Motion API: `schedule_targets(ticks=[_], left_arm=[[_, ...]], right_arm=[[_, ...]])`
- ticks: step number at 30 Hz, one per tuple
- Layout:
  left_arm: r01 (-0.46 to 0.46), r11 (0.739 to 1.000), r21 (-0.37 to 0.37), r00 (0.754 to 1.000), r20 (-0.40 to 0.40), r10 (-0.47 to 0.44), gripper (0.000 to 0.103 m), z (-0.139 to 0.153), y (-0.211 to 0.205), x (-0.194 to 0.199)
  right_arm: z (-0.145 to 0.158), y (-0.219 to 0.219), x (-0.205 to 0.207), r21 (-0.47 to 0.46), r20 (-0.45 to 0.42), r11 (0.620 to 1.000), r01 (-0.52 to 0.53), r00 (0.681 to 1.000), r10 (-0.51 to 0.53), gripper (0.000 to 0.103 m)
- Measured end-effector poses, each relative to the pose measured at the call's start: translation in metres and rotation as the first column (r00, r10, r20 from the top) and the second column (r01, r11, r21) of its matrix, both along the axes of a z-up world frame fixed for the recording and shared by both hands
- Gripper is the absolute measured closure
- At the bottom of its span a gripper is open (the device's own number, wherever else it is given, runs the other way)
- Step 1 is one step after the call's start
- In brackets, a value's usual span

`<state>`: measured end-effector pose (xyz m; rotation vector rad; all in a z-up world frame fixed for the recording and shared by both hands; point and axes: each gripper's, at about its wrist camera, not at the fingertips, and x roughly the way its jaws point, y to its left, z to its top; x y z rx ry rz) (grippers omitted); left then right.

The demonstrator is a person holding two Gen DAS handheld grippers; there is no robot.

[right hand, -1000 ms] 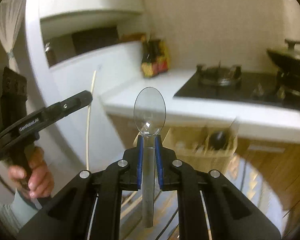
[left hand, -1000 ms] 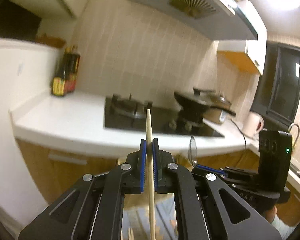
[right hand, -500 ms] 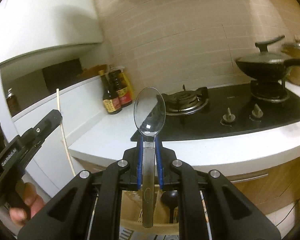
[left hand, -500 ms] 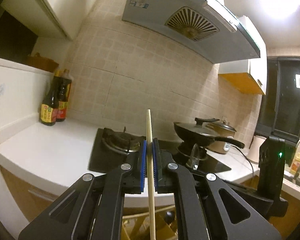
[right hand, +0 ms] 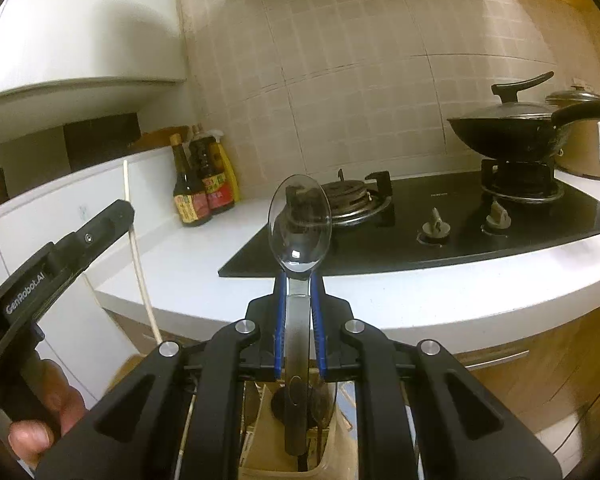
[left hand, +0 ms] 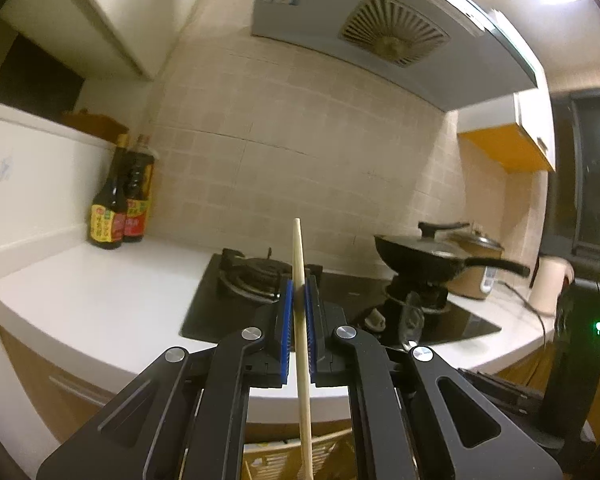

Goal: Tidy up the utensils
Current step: 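Lift the chopstick and spoon toward the beige caddy with both tools, then lower chopstick and spoon into the caddy and open both tools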

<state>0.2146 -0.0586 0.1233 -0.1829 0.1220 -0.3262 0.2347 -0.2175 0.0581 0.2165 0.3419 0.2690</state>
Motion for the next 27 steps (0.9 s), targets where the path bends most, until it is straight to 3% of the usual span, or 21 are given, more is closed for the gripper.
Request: schedule_targets(ticks=[7, 13, 16, 17, 18, 20, 24, 27], left_arm=[[0.012, 1.0, 0.022, 1.0, -0.011, -0.012, 0.098, -0.014, 0.0, -0.004], [0.053, 0.999, 0.008, 0.997, -0.052, -0.053, 0.098, -0.021, 0.008, -0.008], [0.074, 0.997, 0.001, 0.995, -0.07, -0.074, 0.096, -0.02, 0.014, -0.015], [0.083, 0.997, -0.003, 0.994, -0.076, -0.083, 0.091, -0.02, 0.015, -0.018], [0.102, 0.995, -0.011, 0.991, -0.085, -0.103, 0.088, -0.019, 0.018, -0.022], [0.136, 0.991, -0.016, 0.986, -0.1, -0.137, 0.079, -0.017, 0.023, -0.03], [0.17, 0.985, -0.014, 0.978, -0.119, -0.171, 0.077, -0.012, 0.032, -0.054], [0.182, 0.983, -0.038, 0.974, -0.13, -0.186, 0.065, -0.007, 0.045, -0.075]], right_arm=[[-0.009, 0.011, -0.012, -0.05, 0.055, 0.999, 0.011, 0.998, -0.009, 0.093], [-0.015, 0.015, -0.025, -0.086, 0.046, 0.996, 0.0, 0.999, 0.003, 0.091], [-0.016, 0.009, -0.032, -0.075, 0.019, 0.997, -0.017, 1.0, 0.018, 0.069], [-0.016, 0.008, -0.036, -0.073, 0.014, 0.997, -0.016, 1.0, 0.017, 0.046], [-0.016, 0.006, -0.041, -0.076, 0.016, 0.997, -0.006, 1.0, 0.008, 0.036], [-0.015, 0.005, -0.051, -0.098, 0.004, 0.995, -0.001, 1.0, 0.001, 0.036], [-0.013, 0.004, -0.072, -0.112, -0.054, 0.993, -0.02, 0.998, 0.014, 0.036], [-0.012, 0.007, -0.087, -0.141, -0.1, 0.99, -0.032, 0.995, 0.018, 0.036]])
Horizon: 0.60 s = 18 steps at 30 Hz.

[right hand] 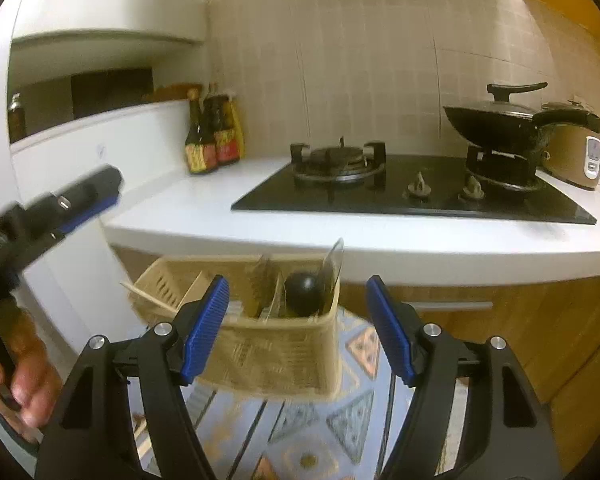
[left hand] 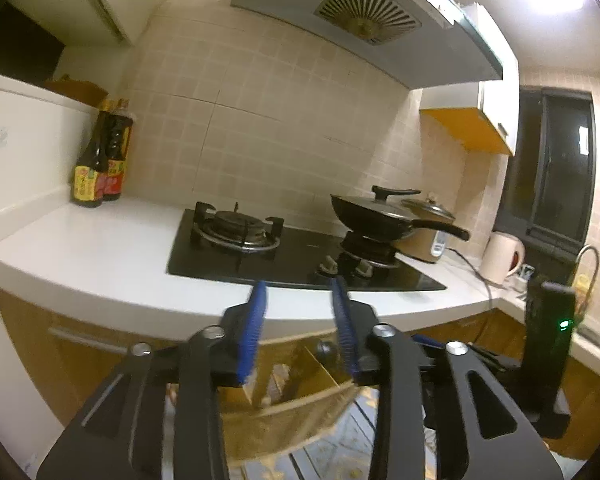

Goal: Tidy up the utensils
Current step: 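Lower chopstick and spoon into the caddy and open both tools, then grasp a wooden chopstick with the left tool while the right tool grasps a clear spoon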

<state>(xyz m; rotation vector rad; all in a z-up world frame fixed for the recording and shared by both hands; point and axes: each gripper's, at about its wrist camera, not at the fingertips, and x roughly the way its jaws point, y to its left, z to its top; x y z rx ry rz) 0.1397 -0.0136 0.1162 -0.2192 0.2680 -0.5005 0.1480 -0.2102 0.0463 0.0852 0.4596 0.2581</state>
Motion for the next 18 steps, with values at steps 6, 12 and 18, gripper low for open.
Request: schedule_targets(ticks=[6, 12, 18], left_arm=[[0.008, 1.0, -0.015, 0.997, -0.075, -0.009, 0.064, 0.003, 0.028, -0.033], [-0.005, 1.0, 0.026, 0.987, -0.161, 0.009, 0.054, -0.013, 0.053, -0.053], [-0.003, 0.998, 0.068, 0.954, -0.3, 0.023, 0.054, -0.05, 0.07, -0.056]], right_arm=[[-0.001, 0.007, -0.028, -0.022, -0.132, 1.0, -0.004, 0.991, 0.001, 0.036], [-0.017, 0.014, -0.045, -0.043, -0.302, 0.999, 0.001, 0.953, -0.014, 0.036], [-0.05, 0.014, -0.059, -0.015, -0.441, 1.0, 0.025, 0.897, -0.029, 0.039]])
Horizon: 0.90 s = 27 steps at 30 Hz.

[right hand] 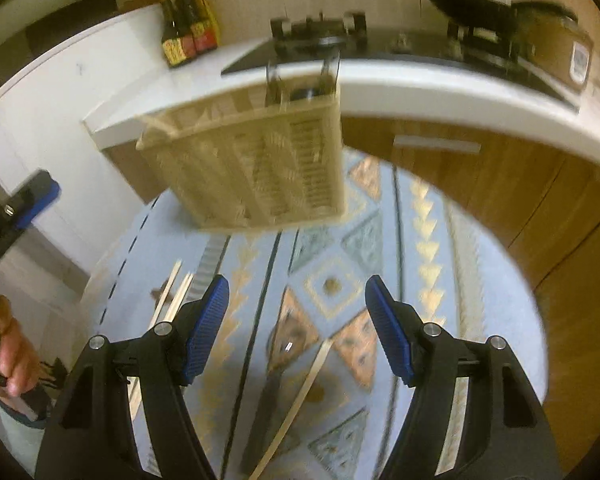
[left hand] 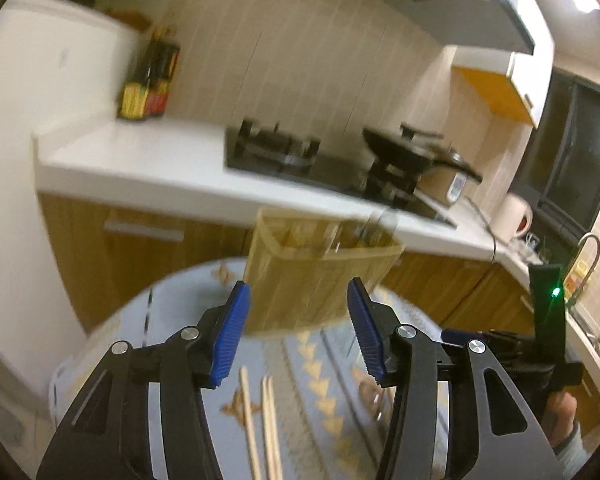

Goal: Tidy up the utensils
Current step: 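Grasp a wooden chopstick with the left tool while the right tool grasps a clear spoon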

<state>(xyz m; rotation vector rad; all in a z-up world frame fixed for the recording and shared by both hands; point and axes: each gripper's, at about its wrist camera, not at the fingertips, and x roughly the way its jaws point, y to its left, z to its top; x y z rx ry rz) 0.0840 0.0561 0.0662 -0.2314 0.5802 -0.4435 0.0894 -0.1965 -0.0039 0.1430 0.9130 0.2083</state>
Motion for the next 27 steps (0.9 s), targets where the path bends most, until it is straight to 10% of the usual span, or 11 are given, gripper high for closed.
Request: schedule_targets(ticks=[10, 27], left_arm=[[0.051, 0.988, 0.148, 0.932, -0.363, 0.006, 0.055, -0.089, 0.002, 0.024], [0.207, 0.918, 0.338, 0.914, -0.401, -0.058, 0.07, -0.117, -0.032, 0.033]], right_arm=[[-0.041, 0.026, -0.011, 0.037, -0.146, 0.998, -0.044, 0.988, 0.049, 0.062], [-0.078, 0.029, -0.013, 0.104, -0.314, 0.994, 0.027, 0.95, 0.007, 0.075]])
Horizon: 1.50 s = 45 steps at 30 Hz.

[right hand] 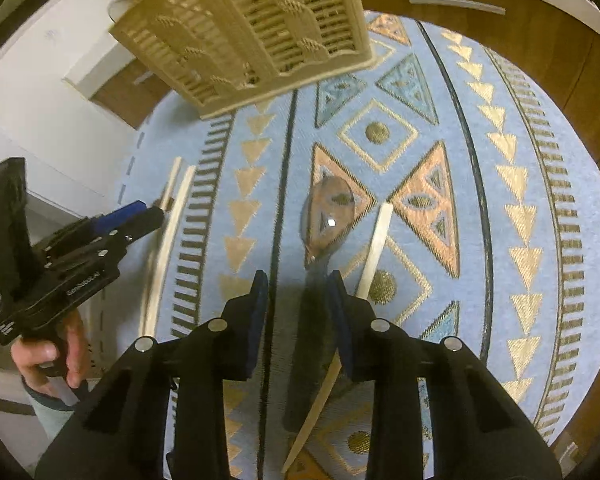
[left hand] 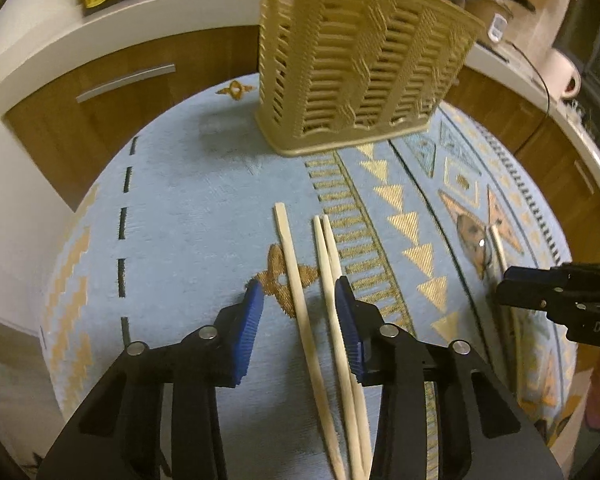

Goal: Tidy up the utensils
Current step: 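Grasp a wooden chopstick with the left tool while the right tool grasps a clear spoon, then lift chopstick and spoon over the beige caddy with both tools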

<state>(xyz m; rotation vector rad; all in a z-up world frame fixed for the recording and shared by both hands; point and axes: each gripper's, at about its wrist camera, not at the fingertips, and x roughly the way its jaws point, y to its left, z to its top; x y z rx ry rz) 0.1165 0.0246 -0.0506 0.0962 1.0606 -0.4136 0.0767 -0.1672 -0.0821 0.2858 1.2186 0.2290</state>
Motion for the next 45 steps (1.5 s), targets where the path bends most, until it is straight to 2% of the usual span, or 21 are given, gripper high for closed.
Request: schedule_targets(ticks=[2, 8, 9, 10, 14, 18, 21, 22, 23, 29, 33, 39, 45], left_arm=[[0.012, 1.0, 0.016, 1.0, -0.015, -0.012, 0.076, -0.004, -0.001, 0.002], [0.032, 0.998, 0.045, 0.999, -0.029, -0.031, 0.077, -0.004, -0.004, 0.015], [0.043, 0.998, 0.055, 0.998, -0.037, -0.041, 0.078, -0.004, -0.006, 0.018], [0.057, 0.996, 0.072, 0.997, -0.048, -0.054, 0.078, -0.004, -0.008, 0.02], [0.165, 0.969, 0.185, 0.984, -0.097, -0.149, 0.078, -0.004, -0.023, 0.024], [0.202, 0.954, 0.223, 0.973, -0.156, -0.17, 0.079, -0.003, -0.03, 0.032], [0.22, 0.946, 0.237, 0.968, -0.171, -0.182, 0.087, -0.002, -0.036, 0.033], [0.223, 0.944, 0.245, 0.968, -0.174, -0.183, 0.094, -0.001, -0.038, 0.033], [0.216, 0.944, 0.25, 0.969, -0.176, -0.175, 0.095, 0.0, -0.042, 0.033], [0.174, 0.962, 0.212, 0.979, -0.147, -0.144, 0.099, 0.001, -0.041, 0.03], [0.129, 0.984, 0.12, 0.987, -0.107, -0.116, 0.099, 0.009, -0.026, 0.024], [0.077, 0.996, -0.037, 0.996, 0.057, -0.075, 0.099, 0.044, -0.008, 0.005], [0.093, 0.98, -0.178, 0.969, 0.243, -0.048, 0.099, 0.092, 0.002, -0.016]], right_arm=[[-0.005, 0.006, 0.0, -0.03, -0.012, 1.0, 0.003, 1.0, -0.004, 0.075], [-0.004, 0.031, 0.0, -0.141, 0.023, 0.99, -0.013, 1.0, 0.016, 0.075], [-0.003, 0.035, 0.0, -0.162, 0.029, 0.987, -0.012, 0.999, 0.017, 0.083], [-0.004, 0.037, 0.0, -0.188, 0.034, 0.982, -0.004, 0.999, 0.011, 0.087], [-0.004, 0.048, 0.0, -0.245, 0.023, 0.969, -0.013, 1.0, 0.02, 0.089], [-0.005, 0.053, 0.003, -0.259, 0.018, 0.966, -0.014, 1.0, 0.02, 0.09], [-0.008, 0.053, 0.003, -0.266, 0.022, 0.964, -0.015, 1.0, 0.021, 0.092], [-0.008, 0.054, 0.004, -0.264, 0.027, 0.964, -0.01, 0.999, 0.018, 0.092], [-0.01, 0.051, 0.003, -0.258, 0.034, 0.966, 0.0, 0.999, 0.01, 0.092], [-0.007, 0.042, 0.001, -0.219, 0.049, 0.976, 0.014, 0.999, -0.003, 0.093], [0.006, 0.021, -0.007, -0.146, 0.098, 0.989, 0.029, 0.995, -0.015, 0.093], [0.029, 0.005, -0.014, -0.047, 0.189, 0.998, 0.048, 0.981, -0.038, 0.093], [0.052, 0.002, -0.019, 0.014, 0.288, 0.999, 0.038, 0.957, -0.041, 0.093]])
